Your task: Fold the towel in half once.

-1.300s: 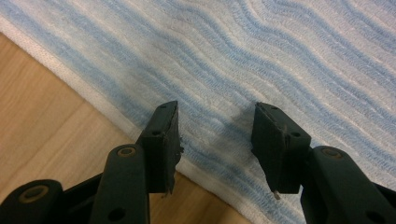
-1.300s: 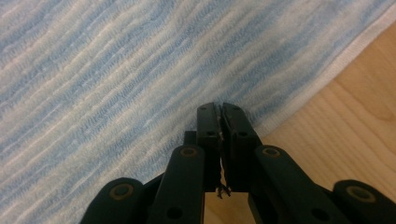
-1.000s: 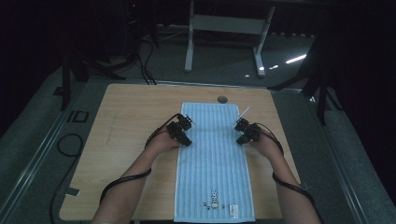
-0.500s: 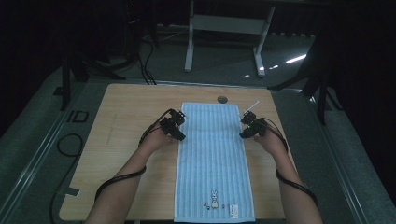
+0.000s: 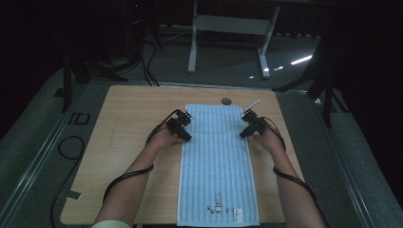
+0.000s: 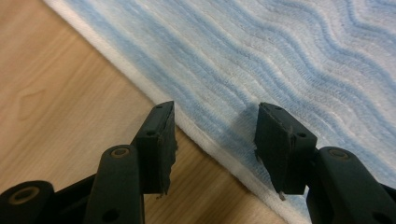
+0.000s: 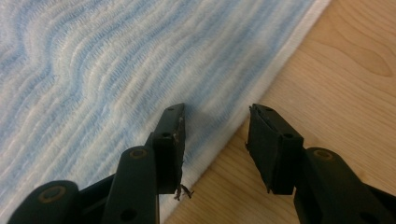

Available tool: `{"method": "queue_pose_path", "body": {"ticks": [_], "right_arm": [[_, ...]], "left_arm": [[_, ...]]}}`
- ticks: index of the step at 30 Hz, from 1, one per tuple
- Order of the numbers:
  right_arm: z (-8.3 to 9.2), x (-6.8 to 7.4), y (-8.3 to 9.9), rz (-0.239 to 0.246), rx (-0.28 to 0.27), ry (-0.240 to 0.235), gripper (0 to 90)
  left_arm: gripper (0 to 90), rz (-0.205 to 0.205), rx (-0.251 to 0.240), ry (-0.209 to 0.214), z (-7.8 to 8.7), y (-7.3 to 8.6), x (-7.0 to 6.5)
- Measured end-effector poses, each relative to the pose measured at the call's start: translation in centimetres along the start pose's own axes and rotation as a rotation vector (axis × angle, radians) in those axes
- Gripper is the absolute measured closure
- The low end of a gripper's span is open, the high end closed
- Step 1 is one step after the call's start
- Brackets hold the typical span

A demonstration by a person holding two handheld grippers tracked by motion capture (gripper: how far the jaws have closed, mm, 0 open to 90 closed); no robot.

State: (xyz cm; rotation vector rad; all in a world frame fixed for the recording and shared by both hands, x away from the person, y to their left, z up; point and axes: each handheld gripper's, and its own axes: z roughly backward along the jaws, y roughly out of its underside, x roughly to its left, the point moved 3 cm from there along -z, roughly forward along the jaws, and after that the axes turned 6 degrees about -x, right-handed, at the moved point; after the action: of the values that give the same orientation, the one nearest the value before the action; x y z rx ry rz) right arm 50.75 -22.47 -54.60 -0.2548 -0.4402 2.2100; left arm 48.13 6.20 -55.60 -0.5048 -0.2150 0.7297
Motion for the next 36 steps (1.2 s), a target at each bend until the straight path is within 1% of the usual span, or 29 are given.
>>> {"method": "queue_pose_path", "body": {"ticks": [2,3,4,5,7,8,10,11,12,14,15,17,18,19,20,21,22,23,24,25,26,27,29,30,31,33,34,35,36], "right_arm": [[-0.2,0.2,0.0,0.019,0.016,-0.005,61.7],[-0.2,0.3,-0.1,0.02,0.014,-0.009,65.5],[-0.3,0.4,-0.1,0.023,0.012,-0.02,72.1],[-0.3,0.5,-0.1,0.028,0.008,-0.029,76.1],[-0.3,0.9,-0.2,0.046,0.012,-0.034,82.8],[-0.3,1.0,-0.2,0.056,0.015,-0.029,84.7],[-0.3,1.2,-0.3,0.073,0.018,-0.011,86.0],[-0.2,1.3,-0.3,0.079,0.016,-0.008,86.2],[0.0,1.4,-0.4,0.079,0.013,-0.006,86.3],[0.5,1.3,-0.4,0.085,-0.002,0.0,86.4],[0.9,1.2,-0.4,0.081,-0.008,0.0,86.4],[1.9,0.9,-0.4,0.072,-0.039,-0.003,86.7],[1.9,0.9,-0.4,0.072,-0.039,-0.003,86.7],[3.1,0.8,-0.4,0.071,-0.071,-0.006,86.8],[3.1,0.8,-0.4,0.071,-0.071,-0.006,86.8],[3.6,0.8,-0.3,0.077,-0.093,-0.003,86.9],[4.2,1.0,-0.3,0.074,-0.112,-0.004,86.9],[4.7,1.2,-0.1,0.082,-0.124,-0.006,86.9],[5.1,1.4,0.1,0.094,-0.136,-0.006,86.9],[5.6,1.7,0.4,0.103,-0.146,-0.003,86.9],[5.9,2.0,0.8,0.112,-0.153,-0.005,86.8],[6.3,2.4,1.2,0.121,-0.155,-0.009,86.8],[6.9,3.1,2.2,0.139,-0.173,-0.021,86.8],[7.0,3.6,2.8,0.149,-0.173,-0.03,86.8],[7.1,3.9,3.4,0.166,-0.173,-0.032,86.8],[6.9,4.7,4.5,0.178,-0.163,-0.042,86.7],[6.8,4.9,5.0,0.191,-0.16,-0.042,86.3],[6.6,5.2,5.4,0.192,-0.148,-0.046,84.5],[6.4,5.5,5.8,0.196,-0.129,-0.052,81.9]], "left_arm": [[47.7,0.001,0.012,0.017,0.0,0.0,0.2],[48.4,0.001,0.013,0.028,0.0,0.0,0.1],[51.8,-0.008,0.009,0.036,0.0,0.0,0.0],[56.3,-0.026,0.009,0.046,0.1,-0.1,-0.2],[68.2,-0.042,0.014,0.07,0.2,-0.1,-0.5],[75.3,-0.047,0.014,0.077,0.1,-0.2,-0.7],[84.7,-0.058,0.02,0.055,0.1,-0.4,-0.9],[85.7,-0.068,0.024,0.043,0.1,-0.4,-1.0],[86.2,-0.066,0.021,0.036,0.2,-0.5,-1.1],[86.4,-0.083,0.004,0.016,0.7,-0.6,-1.2],[86.3,-0.077,-0.014,0.014,1.1,-0.7,-1.2],[86.3,-0.068,-0.054,-0.005,2.1,-0.9,-1.2],[86.2,-0.068,-0.054,-0.005,2.1,-0.9,-1.2],[86.1,-0.055,-0.089,0.0,3.4,-1.1,-1.3],[86.1,-0.055,-0.089,0.0,3.4,-1.1,-1.3],[86.1,-0.054,-0.098,-0.007,3.9,-1.0,-1.5],[86.0,-0.058,-0.094,0.001,4.4,-0.9,-1.8],[86.0,-0.063,-0.097,-0.003,4.7,-0.7,-2.1],[86.0,-0.076,-0.096,-0.009,5.1,-0.5,-2.5],[85.9,-0.094,-0.093,-0.002,5.4,-0.2,-2.9],[85.6,-0.103,-0.098,-0.006,5.7,0.1,-3.3],[85.5,-0.108,-0.099,-0.007,6.0,0.5,-3.7],[85.2,-0.11,-0.095,0.011,6.3,1.3,-4.3],[85.1,-0.106,-0.097,0.018,6.3,1.7,-4.6],[85.1,-0.119,-0.087,0.024,6.3,2.2,-5.0],[83.9,-0.109,-0.068,0.045,5.9,3.1,-5.6],[82.8,-0.118,-0.051,0.049,5.7,3.6,-5.9],[79.8,-0.13,-0.028,0.053,5.6,4.0,-6.3],[73.4,-0.142,-0.024,0.038,5.6,4.3,-6.5]]}}
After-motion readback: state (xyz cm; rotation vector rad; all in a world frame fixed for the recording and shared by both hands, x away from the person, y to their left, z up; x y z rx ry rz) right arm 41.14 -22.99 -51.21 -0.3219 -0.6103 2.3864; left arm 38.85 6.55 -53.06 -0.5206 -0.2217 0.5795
